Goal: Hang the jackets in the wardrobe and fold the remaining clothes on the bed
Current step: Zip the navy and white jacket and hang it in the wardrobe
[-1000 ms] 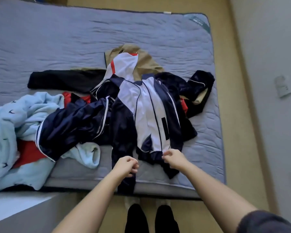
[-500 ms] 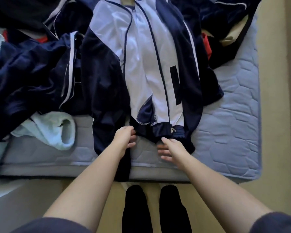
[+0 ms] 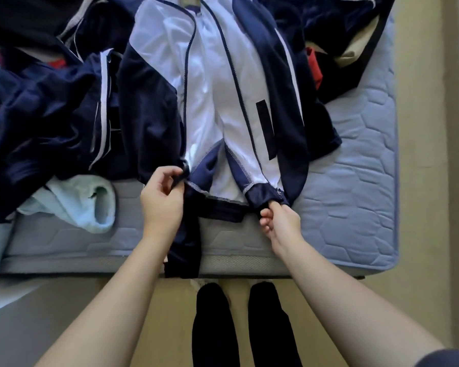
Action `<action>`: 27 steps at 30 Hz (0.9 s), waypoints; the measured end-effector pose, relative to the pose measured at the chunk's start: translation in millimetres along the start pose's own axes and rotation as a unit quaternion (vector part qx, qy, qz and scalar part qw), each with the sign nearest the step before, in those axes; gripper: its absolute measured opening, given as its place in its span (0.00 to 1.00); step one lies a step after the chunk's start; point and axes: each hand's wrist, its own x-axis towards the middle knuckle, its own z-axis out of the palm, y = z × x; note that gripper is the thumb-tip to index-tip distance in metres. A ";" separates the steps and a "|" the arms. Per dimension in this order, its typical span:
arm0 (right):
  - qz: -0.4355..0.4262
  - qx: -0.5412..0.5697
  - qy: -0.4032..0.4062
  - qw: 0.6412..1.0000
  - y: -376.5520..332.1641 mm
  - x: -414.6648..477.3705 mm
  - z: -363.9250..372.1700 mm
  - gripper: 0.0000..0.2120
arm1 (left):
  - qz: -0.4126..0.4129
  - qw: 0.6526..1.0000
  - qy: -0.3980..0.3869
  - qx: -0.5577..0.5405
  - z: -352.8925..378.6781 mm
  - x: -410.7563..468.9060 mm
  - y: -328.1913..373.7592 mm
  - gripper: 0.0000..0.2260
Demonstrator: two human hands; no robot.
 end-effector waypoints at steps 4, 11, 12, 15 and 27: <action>-0.022 -0.063 0.043 0.997 3.7 -5.8 -15.9 0.11 | 0.172 0.895 -0.258 0.320 -35.8 -32.3 3.8 0.15; -0.037 -0.132 0.061 0.989 28.4 11.4 -25.3 0.12 | 0.127 0.804 -0.325 0.481 2.3 -69.2 -63.3 0.12; -0.014 -0.123 0.036 0.992 30.2 12.6 -22.3 0.12 | 0.064 0.829 -0.335 0.444 8.3 -70.8 -74.4 0.12; 0.060 -0.055 -0.022 0.996 28.2 13.2 -13.4 0.14 | -0.198 0.926 -0.264 0.182 26.1 -75.8 -88.0 0.04; 0.257 0.137 -0.163 0.943 7.1 19.1 2.1 0.12 | -0.540 0.788 -0.089 -0.280 42.5 -64.1 -85.7 0.03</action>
